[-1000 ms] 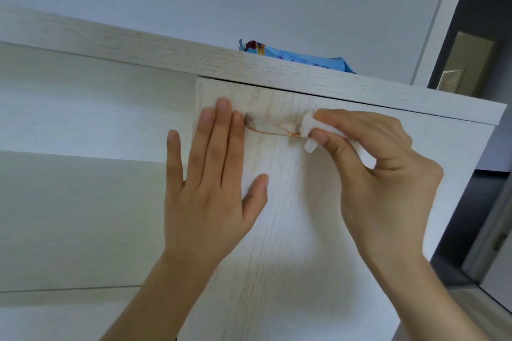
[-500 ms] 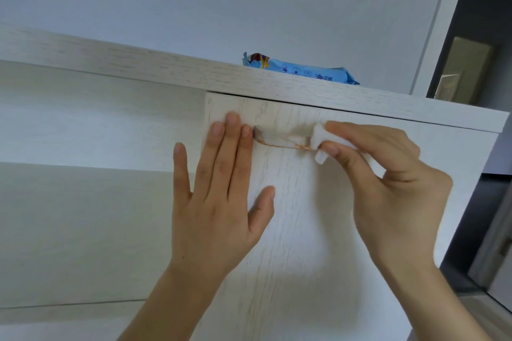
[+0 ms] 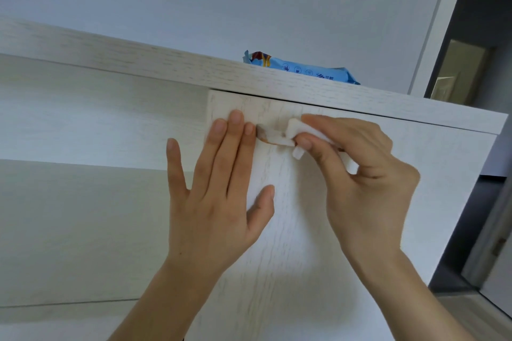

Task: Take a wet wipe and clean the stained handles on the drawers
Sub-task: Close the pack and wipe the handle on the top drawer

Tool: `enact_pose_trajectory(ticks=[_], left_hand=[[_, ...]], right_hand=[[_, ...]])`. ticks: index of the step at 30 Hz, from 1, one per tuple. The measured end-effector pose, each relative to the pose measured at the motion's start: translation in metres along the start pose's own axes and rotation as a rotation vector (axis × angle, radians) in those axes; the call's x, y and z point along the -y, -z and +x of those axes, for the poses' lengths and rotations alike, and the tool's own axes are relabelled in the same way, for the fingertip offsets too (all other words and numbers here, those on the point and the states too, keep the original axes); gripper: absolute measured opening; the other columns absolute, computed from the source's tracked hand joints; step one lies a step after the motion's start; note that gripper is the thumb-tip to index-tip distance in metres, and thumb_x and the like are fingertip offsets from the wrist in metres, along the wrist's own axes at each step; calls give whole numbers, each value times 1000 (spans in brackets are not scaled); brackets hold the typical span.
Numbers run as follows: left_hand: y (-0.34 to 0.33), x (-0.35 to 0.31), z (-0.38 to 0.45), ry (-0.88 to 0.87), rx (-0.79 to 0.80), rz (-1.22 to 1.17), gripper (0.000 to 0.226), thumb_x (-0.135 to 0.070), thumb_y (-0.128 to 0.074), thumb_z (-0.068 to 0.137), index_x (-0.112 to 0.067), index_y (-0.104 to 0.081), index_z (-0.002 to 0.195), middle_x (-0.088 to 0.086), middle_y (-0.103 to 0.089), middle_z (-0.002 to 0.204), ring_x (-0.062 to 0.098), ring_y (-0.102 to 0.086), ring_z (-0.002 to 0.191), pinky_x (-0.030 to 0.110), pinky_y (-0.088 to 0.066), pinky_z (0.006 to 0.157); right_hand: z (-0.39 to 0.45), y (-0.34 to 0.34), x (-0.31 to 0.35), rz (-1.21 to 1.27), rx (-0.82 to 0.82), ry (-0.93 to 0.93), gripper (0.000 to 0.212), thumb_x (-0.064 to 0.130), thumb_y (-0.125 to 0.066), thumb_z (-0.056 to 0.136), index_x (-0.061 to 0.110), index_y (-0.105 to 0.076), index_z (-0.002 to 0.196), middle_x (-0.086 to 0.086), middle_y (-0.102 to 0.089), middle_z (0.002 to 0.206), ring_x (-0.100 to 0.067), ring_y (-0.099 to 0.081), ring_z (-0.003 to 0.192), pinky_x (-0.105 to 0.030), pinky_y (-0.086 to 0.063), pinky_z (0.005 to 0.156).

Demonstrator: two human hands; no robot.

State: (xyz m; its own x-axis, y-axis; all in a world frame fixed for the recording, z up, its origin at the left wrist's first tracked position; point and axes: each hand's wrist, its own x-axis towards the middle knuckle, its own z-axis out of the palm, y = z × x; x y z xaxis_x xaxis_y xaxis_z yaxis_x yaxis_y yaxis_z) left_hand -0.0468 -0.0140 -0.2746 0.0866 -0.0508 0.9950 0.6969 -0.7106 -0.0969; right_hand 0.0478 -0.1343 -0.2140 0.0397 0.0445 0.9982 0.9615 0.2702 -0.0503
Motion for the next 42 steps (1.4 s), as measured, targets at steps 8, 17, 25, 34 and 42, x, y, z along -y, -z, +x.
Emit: enact_pose_trajectory(ticks=[8,17,25,34,42], left_hand=[[-2,0,-1,-7,17,9,66,-42,-41,94,-5,-24,146,10,-24,151,22,-23,141,58,-9,114],[0,1,-2,10,11,-22,66,-43,-40,94,-5,-23,146,8,-23,152,23,-22,141,52,-5,116],[-1,0,-2,39,0,-51,68,-44,-40,94,-2,-23,145,10,-22,151,24,-21,142,51,-7,117],[-1,1,-2,44,2,-59,69,-45,-39,94,-1,-22,144,10,-22,151,26,-21,141,49,-6,117],[-2,1,-2,60,-21,-100,70,-46,-42,93,-1,-24,144,9,-19,151,24,-20,142,52,-12,116]], right_hand=[[2,-8,6,-22,12,20,19,14,-68,84,28,-64,97,23,-62,97,1,-59,93,-17,-40,90],[0,-5,5,-19,-1,-1,21,15,-68,83,30,-63,98,23,-62,98,5,-58,94,-21,-42,88],[-1,-18,12,-56,-35,47,24,13,-68,84,32,-60,97,27,-57,97,4,-57,90,-19,-39,89],[-1,-15,14,-59,-47,6,16,21,-66,85,31,-61,97,26,-58,97,14,-52,93,-35,-43,87],[0,-22,19,-83,-43,54,21,17,-68,85,32,-59,97,29,-56,96,12,-53,92,-23,-41,87]])
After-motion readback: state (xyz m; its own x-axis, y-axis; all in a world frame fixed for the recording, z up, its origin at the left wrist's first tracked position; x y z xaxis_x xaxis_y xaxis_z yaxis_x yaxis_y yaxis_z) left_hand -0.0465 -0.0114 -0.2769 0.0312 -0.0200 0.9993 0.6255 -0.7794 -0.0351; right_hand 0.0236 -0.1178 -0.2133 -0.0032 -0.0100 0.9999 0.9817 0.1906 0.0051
